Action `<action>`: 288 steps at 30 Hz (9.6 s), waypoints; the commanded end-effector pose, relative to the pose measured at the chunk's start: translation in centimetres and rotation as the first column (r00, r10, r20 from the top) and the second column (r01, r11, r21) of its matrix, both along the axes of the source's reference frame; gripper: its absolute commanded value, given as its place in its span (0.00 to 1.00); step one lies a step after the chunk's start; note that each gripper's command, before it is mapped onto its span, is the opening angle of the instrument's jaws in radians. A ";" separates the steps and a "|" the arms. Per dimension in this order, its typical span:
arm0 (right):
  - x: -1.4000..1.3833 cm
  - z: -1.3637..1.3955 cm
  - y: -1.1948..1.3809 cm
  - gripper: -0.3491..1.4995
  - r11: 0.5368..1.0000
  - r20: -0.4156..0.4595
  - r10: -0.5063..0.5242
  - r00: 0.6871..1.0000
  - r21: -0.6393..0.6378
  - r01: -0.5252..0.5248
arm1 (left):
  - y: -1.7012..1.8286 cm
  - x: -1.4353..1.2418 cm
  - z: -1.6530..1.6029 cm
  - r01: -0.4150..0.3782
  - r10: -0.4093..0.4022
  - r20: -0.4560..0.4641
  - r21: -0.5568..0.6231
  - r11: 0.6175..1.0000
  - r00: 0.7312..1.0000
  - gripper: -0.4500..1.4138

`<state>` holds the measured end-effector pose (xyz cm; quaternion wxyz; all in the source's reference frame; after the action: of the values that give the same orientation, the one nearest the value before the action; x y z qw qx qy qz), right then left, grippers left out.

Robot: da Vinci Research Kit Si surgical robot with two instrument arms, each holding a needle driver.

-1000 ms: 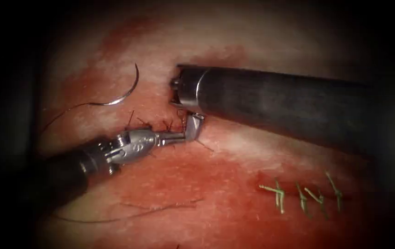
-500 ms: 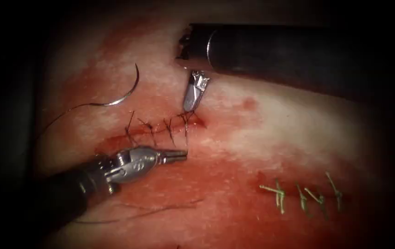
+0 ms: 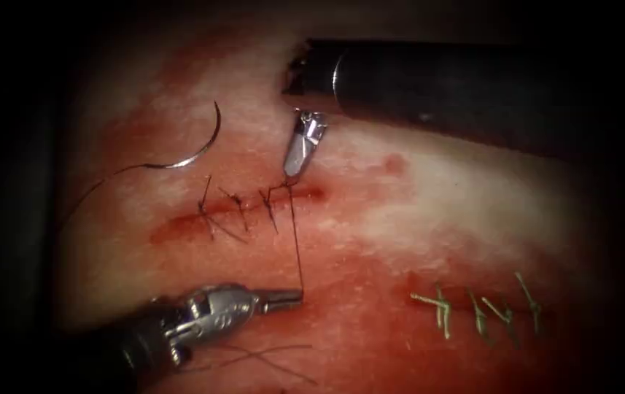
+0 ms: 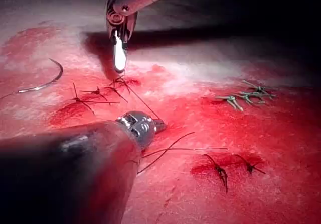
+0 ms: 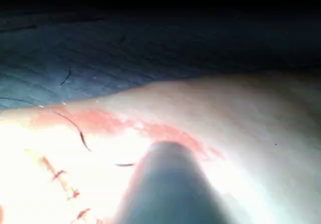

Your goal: Wound Closure

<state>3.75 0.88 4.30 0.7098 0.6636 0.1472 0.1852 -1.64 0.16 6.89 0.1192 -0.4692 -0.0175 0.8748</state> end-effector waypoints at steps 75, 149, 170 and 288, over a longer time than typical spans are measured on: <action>-0.73 -0.90 -0.11 0.85 0.215 -0.292 -0.283 0.914 -0.948 -0.236 | 0.32 0.22 -0.73 0.071 -0.071 0.013 0.006 0.997 0.997 0.00; -0.80 -0.27 -0.91 0.28 0.023 -0.721 0.598 0.350 -0.420 -0.907 | 1.70 0.39 0.57 0.130 -0.125 0.134 -0.030 0.991 0.983 0.00; -0.75 -0.30 -1.02 0.63 -0.020 -0.774 0.502 0.386 -0.457 -0.889 | 1.62 0.44 0.53 0.123 -0.119 0.131 -0.017 0.992 0.984 0.00; -0.78 -0.55 -0.88 0.00 0.093 -0.730 0.274 0.626 -0.628 -0.773 | 1.61 0.37 -0.72 0.041 -0.036 0.076 -0.066 0.997 0.996 0.00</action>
<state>2.89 -0.01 3.71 0.7727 0.0546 0.6107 0.1643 -1.23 1.80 6.17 0.1206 -0.5048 0.0164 0.8546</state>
